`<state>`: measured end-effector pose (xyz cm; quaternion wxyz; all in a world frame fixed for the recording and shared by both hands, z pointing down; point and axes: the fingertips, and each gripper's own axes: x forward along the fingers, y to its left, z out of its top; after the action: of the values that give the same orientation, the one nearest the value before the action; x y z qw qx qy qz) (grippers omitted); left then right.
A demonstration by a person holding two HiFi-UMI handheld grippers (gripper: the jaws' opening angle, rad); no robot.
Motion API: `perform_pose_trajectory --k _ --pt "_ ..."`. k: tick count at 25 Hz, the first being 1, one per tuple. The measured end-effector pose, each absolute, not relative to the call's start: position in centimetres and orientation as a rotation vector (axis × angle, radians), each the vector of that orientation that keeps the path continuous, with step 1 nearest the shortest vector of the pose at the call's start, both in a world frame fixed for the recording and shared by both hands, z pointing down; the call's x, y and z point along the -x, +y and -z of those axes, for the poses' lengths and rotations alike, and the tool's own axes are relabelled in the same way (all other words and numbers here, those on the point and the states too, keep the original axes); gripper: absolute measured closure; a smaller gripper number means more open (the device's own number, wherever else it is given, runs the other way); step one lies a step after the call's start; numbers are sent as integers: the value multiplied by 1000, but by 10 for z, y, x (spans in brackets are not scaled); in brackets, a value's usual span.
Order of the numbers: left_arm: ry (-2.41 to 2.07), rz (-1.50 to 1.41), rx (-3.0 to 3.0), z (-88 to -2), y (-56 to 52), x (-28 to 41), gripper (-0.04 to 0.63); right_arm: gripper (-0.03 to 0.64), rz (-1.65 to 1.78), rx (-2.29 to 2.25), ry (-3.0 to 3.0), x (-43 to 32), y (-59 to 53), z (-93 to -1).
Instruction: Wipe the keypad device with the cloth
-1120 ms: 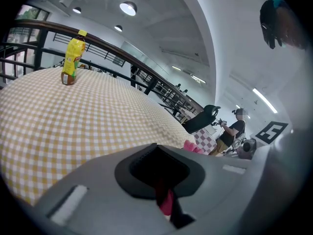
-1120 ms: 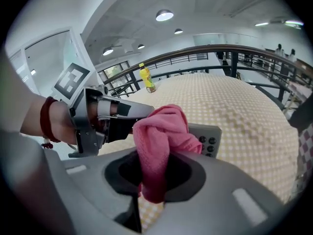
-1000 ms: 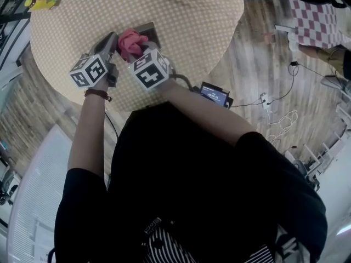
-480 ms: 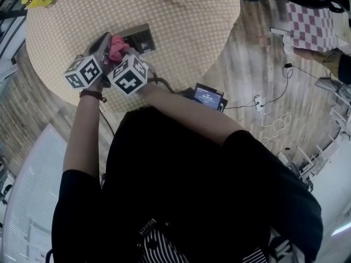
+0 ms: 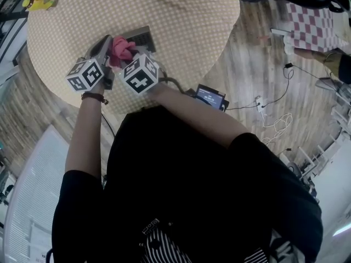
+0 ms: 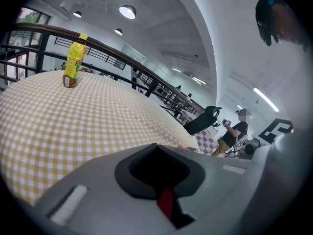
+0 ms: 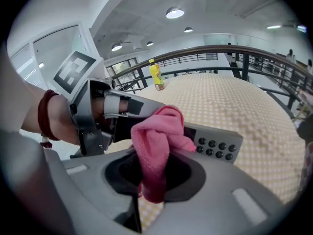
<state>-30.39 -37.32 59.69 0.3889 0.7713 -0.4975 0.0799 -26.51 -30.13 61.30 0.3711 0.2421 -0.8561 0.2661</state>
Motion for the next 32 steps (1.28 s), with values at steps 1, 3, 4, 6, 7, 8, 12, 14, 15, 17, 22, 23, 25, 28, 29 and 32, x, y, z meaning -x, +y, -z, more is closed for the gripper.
perform_pose_trajectory --k 1,3,4,6,7,8,12,14,15,17,22,23,25,28,29,32 --pt "-1266 -203 -1961 -597 -373 304 592 534 -680 -628 -2195 261 -302 -613" --pt "-1263 -212 -1959 -597 -373 303 594 534 -691 -650 -2191 253 -305 -611" --pt "-1260 -222 -1959 -597 -373 302 594 534 -699 -663 -2188 250 -307 -610" --pt "-1257 -242 -1960 -596 -374 303 594 534 -703 -688 -2178 243 -310 -609" --pt "-1256 -248 -1960 -596 -375 304 594 534 -705 -700 -2173 240 -312 -610" --pt "-1255 -252 -1960 -596 -375 304 594 534 -710 -712 -2168 237 -313 -610" --pt "-1260 -264 -1966 -595 -376 304 594 534 -710 -737 -2161 228 -316 -609" --pt "-1263 -279 -1969 -594 -375 301 594 534 -710 -737 -2161 226 -315 -607" --pt "-1260 -286 -1967 -595 -374 300 594 534 -721 -735 -2162 225 -314 -605" --pt "-1248 -279 -1949 -595 -372 300 594 534 -759 -712 -2174 227 -309 -601" --pt "-1257 -229 -1916 -587 -370 316 594 534 -748 -721 -2209 223 -307 -585" --pt "-1263 -222 -1924 -581 -369 318 594 534 -744 -741 -2215 219 -309 -579" --pt "-1272 -229 -1961 -567 -365 320 594 534 -746 -777 -2238 215 -311 -566" --pt "-1280 -232 -2016 -541 -351 327 594 534 -748 -821 -2299 219 -309 -540" --pt "-1284 -223 -2033 -531 -345 328 594 534 -728 -827 -2320 220 -308 -529" --pt "-1278 -194 -2100 -499 -326 324 594 534 -672 -820 -2365 218 -297 -495"
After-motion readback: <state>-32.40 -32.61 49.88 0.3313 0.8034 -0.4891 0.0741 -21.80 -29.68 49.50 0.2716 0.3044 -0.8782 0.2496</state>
